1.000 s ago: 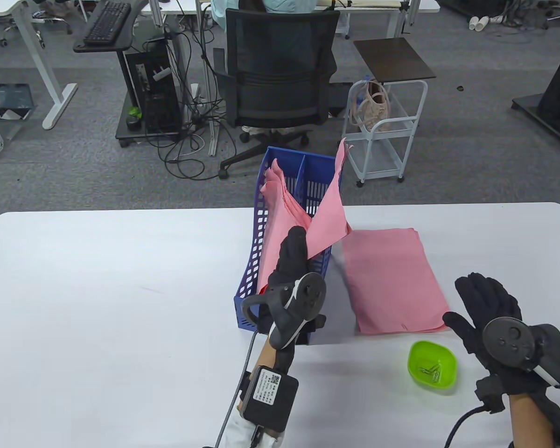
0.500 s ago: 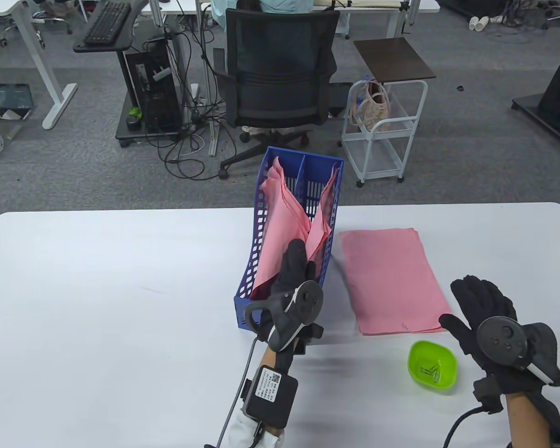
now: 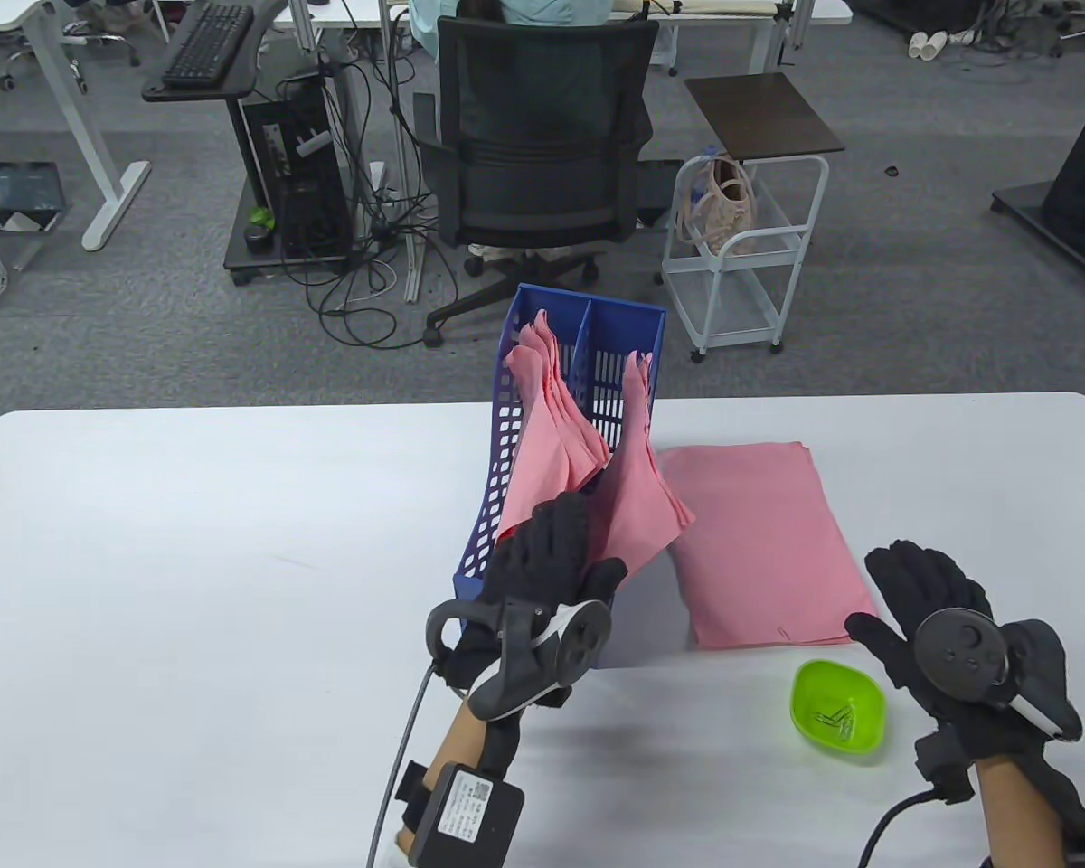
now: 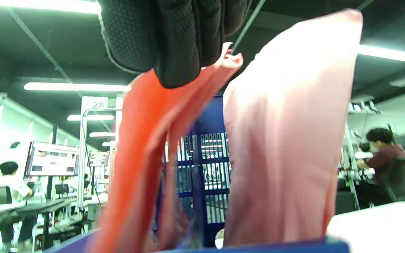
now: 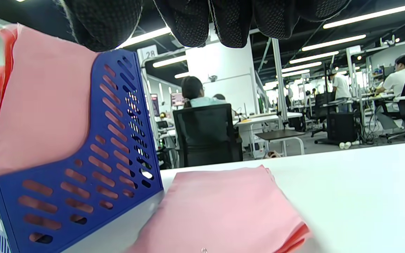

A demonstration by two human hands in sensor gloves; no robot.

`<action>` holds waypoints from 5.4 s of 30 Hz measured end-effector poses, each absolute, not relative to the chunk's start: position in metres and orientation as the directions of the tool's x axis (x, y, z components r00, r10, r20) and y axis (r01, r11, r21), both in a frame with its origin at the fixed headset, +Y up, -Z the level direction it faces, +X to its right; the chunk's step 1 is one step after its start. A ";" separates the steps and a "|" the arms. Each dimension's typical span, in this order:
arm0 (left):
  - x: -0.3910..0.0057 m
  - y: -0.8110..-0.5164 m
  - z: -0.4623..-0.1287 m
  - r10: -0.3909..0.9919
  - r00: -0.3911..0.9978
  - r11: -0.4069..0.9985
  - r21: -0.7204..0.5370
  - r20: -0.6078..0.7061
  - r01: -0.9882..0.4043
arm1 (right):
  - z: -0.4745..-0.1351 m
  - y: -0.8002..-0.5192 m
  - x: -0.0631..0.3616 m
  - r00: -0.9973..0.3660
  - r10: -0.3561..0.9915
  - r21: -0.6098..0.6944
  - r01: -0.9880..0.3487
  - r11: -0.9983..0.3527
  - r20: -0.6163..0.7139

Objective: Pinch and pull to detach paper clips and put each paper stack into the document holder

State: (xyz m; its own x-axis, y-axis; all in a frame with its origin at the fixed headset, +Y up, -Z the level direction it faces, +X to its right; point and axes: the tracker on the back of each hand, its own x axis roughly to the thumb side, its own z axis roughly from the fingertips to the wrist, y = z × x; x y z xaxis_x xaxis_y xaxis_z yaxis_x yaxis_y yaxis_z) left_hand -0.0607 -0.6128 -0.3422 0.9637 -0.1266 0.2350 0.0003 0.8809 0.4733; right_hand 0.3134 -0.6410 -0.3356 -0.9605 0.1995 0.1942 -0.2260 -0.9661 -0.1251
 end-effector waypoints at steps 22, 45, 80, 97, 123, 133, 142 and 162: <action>-0.164 -0.673 -0.313 -0.209 0.963 0.966 0.185 0.168 0.178 | -0.414 -0.704 0.349 -0.990 -0.122 0.372 0.140 -0.918 0.071; -0.173 -0.685 -0.310 -0.180 0.971 0.977 0.145 0.160 0.158 | -0.460 -0.775 0.333 -0.968 -0.250 0.589 0.196 -0.784 -0.011; -0.153 -0.682 -0.302 -0.111 0.955 0.987 0.141 0.275 0.074 | -0.380 -0.595 0.281 -0.954 -0.090 -0.365 -0.022 -0.931 0.286; -0.113 -0.648 -0.274 0.284 0.747 0.939 -0.016 0.601 -0.343 | -0.313 -0.527 0.223 -0.881 0.139 -0.393 -0.336 -0.856 0.451; -0.125 -0.631 -0.281 0.414 0.741 0.848 0.072 0.529 -0.525 | -0.295 -0.589 0.208 -0.813 0.265 -0.461 -0.527 -0.714 0.519; -0.113 -0.634 -0.273 0.344 0.768 0.869 0.128 0.540 -0.479 | -0.271 -0.585 0.189 -0.808 0.100 -0.549 -0.479 -0.685 0.580; -0.092 -0.633 -0.261 0.245 0.767 0.903 0.150 0.592 -0.404 | -0.254 -0.591 0.152 -0.773 -0.118 -0.586 -0.362 -0.725 0.624; -0.093 -0.625 -0.257 0.269 0.741 0.898 0.117 0.615 -0.423 | -0.256 -0.579 0.169 -0.716 -0.002 -0.414 -0.401 -0.817 0.698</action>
State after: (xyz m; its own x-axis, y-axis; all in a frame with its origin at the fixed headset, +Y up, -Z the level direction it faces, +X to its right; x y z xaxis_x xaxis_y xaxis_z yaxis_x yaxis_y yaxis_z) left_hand -0.0926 -0.6246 -0.2575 0.7414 0.2689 0.6149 -0.4231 0.8985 0.1171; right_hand 0.1686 -0.5785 -0.2563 -0.7158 -0.0023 0.6983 -0.4011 -0.8172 -0.4139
